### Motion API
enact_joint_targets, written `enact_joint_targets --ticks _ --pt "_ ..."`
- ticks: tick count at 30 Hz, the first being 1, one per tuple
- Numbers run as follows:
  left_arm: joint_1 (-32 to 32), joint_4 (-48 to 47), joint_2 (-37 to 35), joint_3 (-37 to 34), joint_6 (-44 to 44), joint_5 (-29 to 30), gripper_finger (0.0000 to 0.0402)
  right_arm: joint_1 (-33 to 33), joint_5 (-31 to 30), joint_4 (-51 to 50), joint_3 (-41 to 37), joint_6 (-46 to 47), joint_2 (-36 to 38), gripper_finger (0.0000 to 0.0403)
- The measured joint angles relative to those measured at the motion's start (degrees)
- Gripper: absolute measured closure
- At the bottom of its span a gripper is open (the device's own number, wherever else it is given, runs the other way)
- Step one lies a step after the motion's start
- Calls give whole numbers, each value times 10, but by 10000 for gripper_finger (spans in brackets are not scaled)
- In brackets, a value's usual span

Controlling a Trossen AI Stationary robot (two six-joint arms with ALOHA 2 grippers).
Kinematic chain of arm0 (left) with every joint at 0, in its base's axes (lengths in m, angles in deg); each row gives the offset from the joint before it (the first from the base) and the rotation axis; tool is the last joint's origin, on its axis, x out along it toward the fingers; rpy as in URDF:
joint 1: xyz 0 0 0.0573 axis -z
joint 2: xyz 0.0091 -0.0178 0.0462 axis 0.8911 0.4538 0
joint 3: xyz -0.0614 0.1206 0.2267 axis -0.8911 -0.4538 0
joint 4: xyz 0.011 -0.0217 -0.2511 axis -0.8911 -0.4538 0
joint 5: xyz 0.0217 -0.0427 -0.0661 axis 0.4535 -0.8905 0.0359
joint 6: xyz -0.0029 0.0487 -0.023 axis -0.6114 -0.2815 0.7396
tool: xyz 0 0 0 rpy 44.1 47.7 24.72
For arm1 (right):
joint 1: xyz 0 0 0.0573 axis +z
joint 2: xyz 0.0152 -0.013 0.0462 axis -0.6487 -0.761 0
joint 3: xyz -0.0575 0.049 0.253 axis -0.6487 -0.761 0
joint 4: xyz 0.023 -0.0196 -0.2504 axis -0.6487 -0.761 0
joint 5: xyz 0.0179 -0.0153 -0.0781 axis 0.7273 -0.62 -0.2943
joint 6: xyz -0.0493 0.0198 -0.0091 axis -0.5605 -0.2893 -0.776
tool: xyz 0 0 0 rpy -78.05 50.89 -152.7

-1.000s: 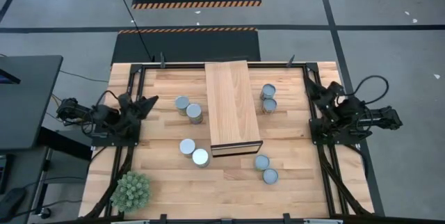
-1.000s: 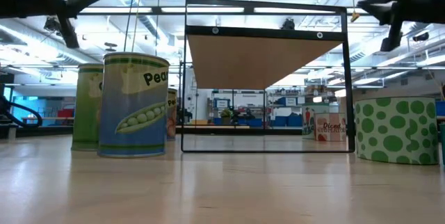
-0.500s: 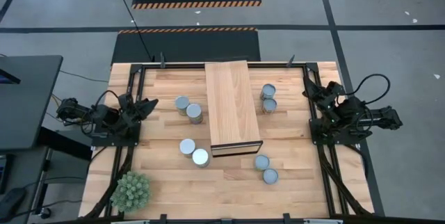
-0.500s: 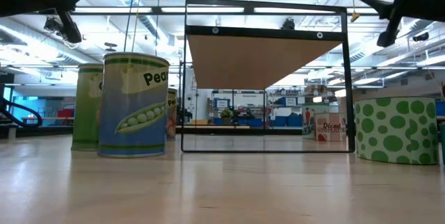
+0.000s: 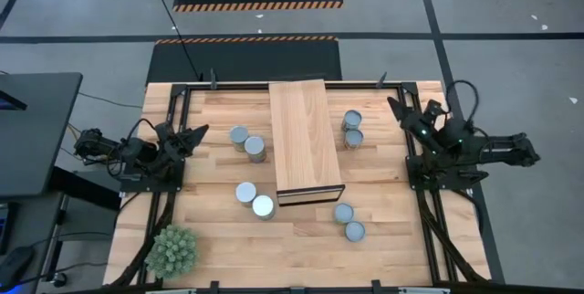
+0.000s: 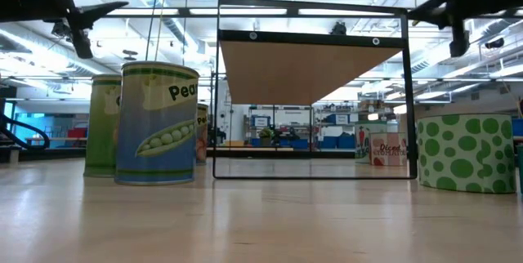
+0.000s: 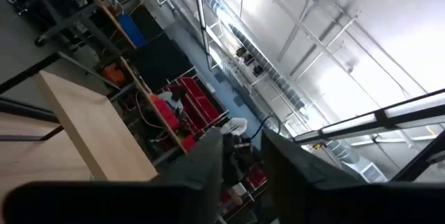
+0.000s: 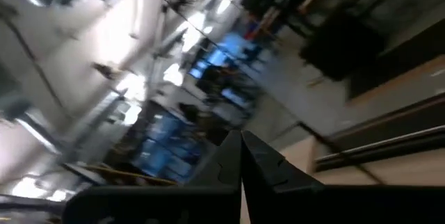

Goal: Pick and place cans onto a shelf
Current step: Put the canned mixed vegetables on the shelf

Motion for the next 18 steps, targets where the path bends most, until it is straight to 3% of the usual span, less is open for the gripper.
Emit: enact_joint_targets --ticks 5,11,18 --pt "0 -47 1 19 -10 -1 245 -25 72 -40 39 1 -48 390" --pt "0 -212 3 108 -12 -3 241 -56 136 -104 76 5 -100 390" --pt "-1 -346 39 191 -13 13 241 -114 213 -269 169 2 -175 391"
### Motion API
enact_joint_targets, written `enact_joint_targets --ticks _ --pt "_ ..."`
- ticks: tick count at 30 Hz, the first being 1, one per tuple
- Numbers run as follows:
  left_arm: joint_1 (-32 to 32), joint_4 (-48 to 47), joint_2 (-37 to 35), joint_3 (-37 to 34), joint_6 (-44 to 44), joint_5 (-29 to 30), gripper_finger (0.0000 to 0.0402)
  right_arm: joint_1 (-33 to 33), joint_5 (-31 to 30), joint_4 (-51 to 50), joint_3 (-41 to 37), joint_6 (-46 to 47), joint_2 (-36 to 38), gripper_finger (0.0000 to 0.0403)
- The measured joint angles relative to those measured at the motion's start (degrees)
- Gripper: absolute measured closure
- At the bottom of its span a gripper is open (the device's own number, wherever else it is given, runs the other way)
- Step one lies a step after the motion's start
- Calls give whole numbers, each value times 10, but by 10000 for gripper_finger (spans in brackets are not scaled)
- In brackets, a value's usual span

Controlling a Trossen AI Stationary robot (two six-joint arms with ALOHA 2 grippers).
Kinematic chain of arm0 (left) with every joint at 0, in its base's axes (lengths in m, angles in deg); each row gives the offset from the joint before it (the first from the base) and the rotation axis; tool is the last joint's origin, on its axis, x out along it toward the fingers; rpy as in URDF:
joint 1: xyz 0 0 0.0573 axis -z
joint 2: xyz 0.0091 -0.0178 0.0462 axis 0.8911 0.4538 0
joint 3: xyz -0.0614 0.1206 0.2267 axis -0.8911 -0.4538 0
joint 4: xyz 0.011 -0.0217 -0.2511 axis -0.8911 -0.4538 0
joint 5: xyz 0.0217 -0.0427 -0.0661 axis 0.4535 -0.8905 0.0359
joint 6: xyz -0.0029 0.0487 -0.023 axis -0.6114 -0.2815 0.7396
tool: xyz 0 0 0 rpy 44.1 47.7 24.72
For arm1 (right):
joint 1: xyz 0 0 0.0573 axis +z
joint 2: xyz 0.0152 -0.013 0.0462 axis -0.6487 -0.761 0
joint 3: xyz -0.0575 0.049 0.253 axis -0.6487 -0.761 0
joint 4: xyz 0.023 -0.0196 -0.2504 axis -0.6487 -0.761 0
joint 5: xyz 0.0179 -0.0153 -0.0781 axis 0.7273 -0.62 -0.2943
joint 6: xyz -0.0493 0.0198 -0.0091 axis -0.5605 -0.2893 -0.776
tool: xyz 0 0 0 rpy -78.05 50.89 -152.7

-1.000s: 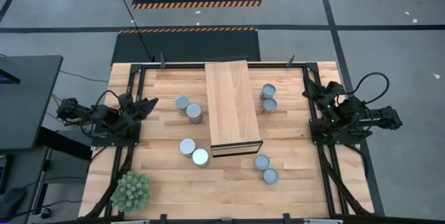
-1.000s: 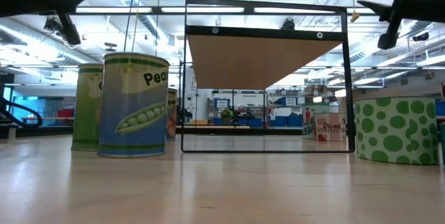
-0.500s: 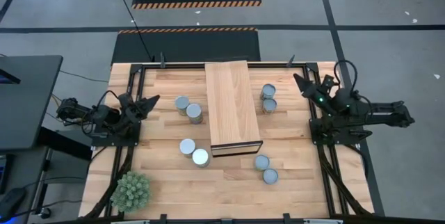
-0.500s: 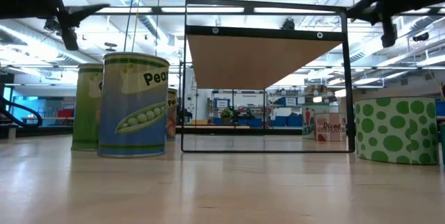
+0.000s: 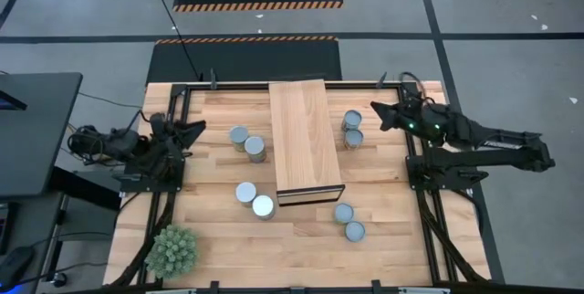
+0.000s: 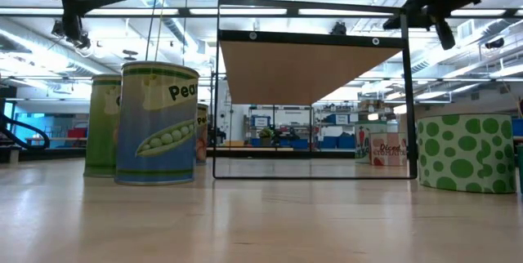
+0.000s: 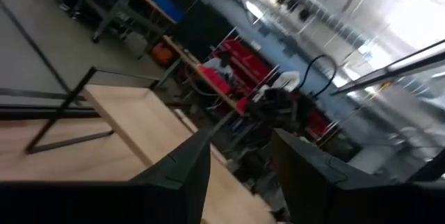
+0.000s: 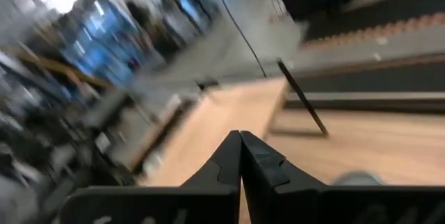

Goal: Pick and place cans onto a shelf
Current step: Put the canned mixed vegetables on the shelf

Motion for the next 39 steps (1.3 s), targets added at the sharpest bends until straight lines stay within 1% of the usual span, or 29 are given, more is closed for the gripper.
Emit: enact_joint_targets --ticks 3,6,9,12,15,17,24,27,29,31,35,39 --pt "0 -23 23 14 0 15 238 -30 46 -92 48 -12 -56 391" --pt "0 -22 41 18 0 29 223 -61 81 -149 85 -37 -116 390" --pt "0 -23 55 19 0 31 195 -90 134 -158 108 -82 -169 379" --pt "-1 -17 66 19 1 29 159 -112 176 -158 128 -115 -217 349" --pt "-1 -4 77 19 0 26 129 -129 201 -169 149 -143 -261 298" --pt "-1 -1 84 19 0 25 120 -137 213 -179 166 -166 -288 254" --pt "-1 0 92 19 0 25 120 -155 224 -225 227 -256 -359 97" --pt "-1 0 92 19 -4 25 120 -179 235 -263 248 -281 -385 43" --pt "-1 -2 92 19 -6 25 120 -192 243 -273 252 -308 -401 15" --pt "-1 -4 92 19 -6 25 120 -201 251 -280 252 -336 -416 8" --pt "-1 -6 92 19 -6 25 120 -221 258 -280 252 -383 -441 17" --pt "-1 -6 92 19 -6 25 120 -237 257 -272 252 -424 -463 9"
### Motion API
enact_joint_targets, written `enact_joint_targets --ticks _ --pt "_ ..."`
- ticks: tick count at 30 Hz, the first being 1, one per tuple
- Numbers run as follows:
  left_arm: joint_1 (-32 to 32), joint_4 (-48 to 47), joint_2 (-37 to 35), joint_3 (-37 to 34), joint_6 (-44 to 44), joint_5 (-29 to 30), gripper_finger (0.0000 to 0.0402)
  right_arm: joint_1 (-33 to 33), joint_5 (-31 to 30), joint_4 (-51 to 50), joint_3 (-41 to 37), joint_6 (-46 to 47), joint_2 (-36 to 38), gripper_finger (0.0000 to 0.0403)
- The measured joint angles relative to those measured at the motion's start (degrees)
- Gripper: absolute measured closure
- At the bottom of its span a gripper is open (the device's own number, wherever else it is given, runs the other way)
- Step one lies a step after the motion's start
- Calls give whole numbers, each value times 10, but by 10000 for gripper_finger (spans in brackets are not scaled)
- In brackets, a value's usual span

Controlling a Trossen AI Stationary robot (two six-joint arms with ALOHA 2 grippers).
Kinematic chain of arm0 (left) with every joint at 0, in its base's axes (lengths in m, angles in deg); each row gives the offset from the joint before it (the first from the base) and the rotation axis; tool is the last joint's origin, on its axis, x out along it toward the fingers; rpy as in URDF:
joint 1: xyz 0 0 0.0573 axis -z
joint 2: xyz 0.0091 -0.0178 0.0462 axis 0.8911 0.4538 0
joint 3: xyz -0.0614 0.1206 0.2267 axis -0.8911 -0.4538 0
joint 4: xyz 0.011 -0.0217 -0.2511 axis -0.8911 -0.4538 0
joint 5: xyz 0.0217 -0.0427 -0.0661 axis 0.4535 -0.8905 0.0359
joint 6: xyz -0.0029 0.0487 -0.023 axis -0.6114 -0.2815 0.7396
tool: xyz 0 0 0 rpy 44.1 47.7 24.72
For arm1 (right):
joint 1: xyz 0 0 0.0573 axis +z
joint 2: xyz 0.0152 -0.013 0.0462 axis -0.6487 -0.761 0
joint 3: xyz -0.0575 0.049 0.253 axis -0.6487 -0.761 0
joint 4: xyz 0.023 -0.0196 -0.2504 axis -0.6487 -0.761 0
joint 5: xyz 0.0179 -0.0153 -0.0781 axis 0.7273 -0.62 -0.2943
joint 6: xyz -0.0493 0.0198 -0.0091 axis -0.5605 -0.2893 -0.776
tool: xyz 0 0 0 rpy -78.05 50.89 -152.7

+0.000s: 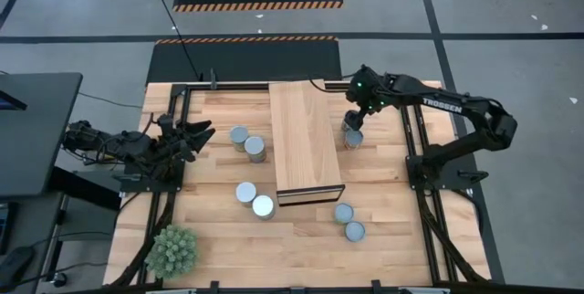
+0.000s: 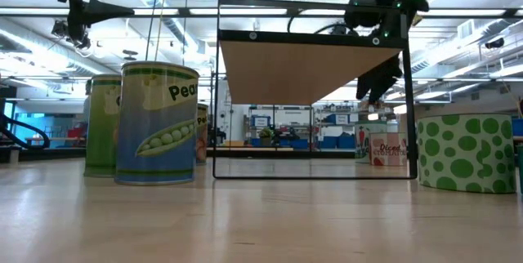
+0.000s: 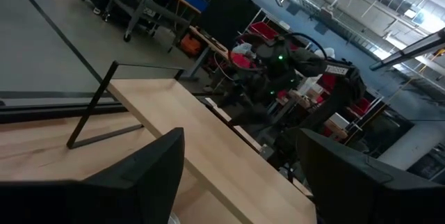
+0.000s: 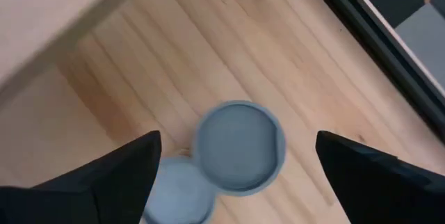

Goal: Pick and place cans onto a shelf
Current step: Put the canned mixed vegetables on the shelf

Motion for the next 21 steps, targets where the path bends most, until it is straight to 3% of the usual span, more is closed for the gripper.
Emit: enact_joint_targets --ticks 21 --pt "0 -7 0 1 7 -1 120 -9 16 62 -32 -100 -36 3"
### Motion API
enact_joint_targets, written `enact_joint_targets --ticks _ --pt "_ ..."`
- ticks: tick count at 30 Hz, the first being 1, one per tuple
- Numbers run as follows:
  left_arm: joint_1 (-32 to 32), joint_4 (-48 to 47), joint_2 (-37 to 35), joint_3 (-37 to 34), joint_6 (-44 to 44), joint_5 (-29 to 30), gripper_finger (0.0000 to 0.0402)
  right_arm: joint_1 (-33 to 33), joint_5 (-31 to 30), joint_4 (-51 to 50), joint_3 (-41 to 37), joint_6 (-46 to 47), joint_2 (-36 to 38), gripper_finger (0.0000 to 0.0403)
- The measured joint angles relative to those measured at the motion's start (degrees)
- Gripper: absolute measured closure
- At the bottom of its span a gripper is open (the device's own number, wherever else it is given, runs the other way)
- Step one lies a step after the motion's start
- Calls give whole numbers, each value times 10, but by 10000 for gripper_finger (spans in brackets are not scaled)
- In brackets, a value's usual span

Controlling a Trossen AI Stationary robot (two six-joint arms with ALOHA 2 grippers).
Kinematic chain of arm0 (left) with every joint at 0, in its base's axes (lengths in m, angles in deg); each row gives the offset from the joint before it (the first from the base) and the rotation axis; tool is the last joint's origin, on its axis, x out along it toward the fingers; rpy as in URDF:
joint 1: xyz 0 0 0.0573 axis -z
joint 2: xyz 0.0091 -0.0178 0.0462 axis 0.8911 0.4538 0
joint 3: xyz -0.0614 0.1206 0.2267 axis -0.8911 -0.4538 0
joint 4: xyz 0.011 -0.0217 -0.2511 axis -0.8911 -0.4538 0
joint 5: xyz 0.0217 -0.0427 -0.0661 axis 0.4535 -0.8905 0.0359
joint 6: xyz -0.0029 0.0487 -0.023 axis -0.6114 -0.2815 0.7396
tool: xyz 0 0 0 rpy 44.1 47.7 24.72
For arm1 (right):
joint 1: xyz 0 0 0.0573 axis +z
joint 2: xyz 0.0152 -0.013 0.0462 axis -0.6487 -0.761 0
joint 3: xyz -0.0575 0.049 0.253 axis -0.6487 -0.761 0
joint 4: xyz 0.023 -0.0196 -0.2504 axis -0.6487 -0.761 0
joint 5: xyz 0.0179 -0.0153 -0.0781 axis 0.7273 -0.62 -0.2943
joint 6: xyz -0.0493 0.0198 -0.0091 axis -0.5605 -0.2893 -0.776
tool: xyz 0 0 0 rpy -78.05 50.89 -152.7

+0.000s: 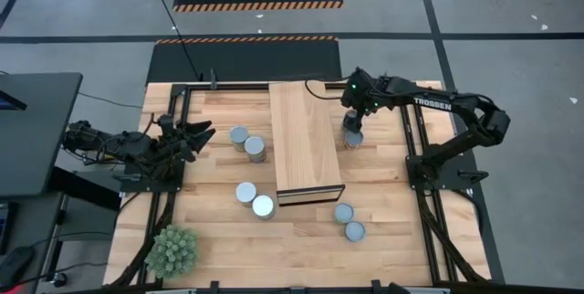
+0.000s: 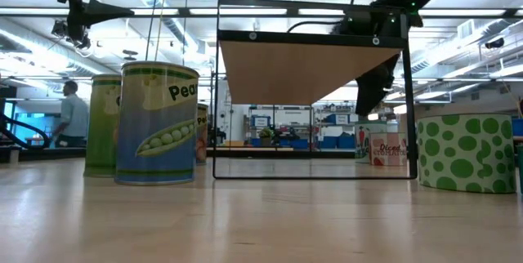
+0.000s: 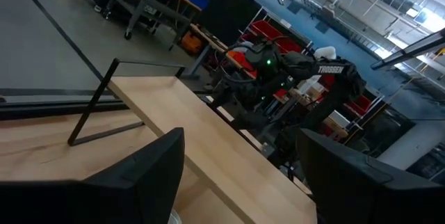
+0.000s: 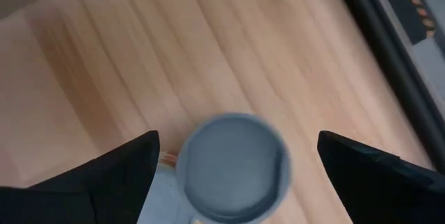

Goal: Pick and place cans onto a shelf
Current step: Put the canned mixed vegetables on the shelf

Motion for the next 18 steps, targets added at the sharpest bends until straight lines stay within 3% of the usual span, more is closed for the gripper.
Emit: enact_joint_targets --ticks 7,18 --pt "0 0 0 0 0 -1 120 0 8 19 -40 0 0 4" --pt "0 -1 0 0 1 -1 120 0 -22 35 -42 -15 -6 9"
